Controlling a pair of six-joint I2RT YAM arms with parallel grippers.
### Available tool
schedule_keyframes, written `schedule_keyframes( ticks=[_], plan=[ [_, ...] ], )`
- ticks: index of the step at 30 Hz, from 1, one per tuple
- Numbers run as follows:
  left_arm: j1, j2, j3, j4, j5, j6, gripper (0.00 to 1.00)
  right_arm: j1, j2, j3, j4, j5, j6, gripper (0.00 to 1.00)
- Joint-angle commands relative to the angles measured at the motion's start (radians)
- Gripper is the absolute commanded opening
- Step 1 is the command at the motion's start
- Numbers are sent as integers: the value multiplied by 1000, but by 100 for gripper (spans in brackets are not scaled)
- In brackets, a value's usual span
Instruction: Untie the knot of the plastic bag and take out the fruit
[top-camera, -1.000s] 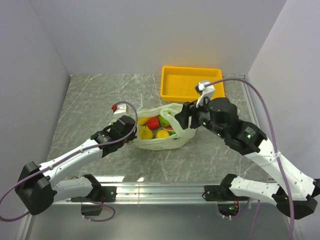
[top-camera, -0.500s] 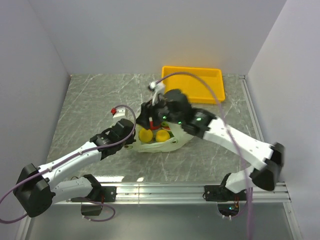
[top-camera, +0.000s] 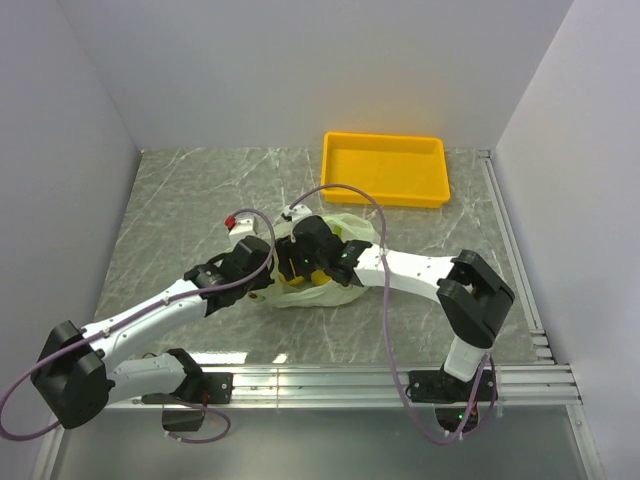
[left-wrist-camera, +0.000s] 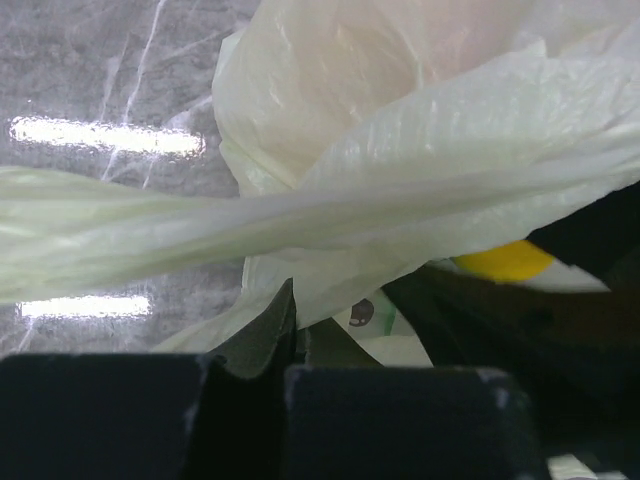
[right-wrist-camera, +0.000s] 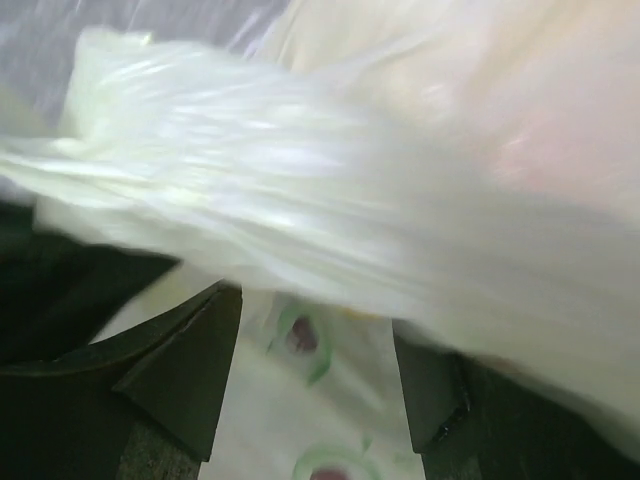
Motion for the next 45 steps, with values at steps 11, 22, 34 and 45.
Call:
schedule_keyframes(
  ticks=[11,22,34,45],
  plan=[
    [4,53,82,-33,-21,2,1,-37,201,61,236,166,9,67],
    [29,72,86,-28,-58,16,1,-43,44,-68,279,111,-48,0],
    [108,95,112,-5,-46,96,1,-42,-384,-156,179,-38,-75,0],
    [109,0,86,-65,-53,113,1,-155,-398,165,130,101,-93,0]
  ],
)
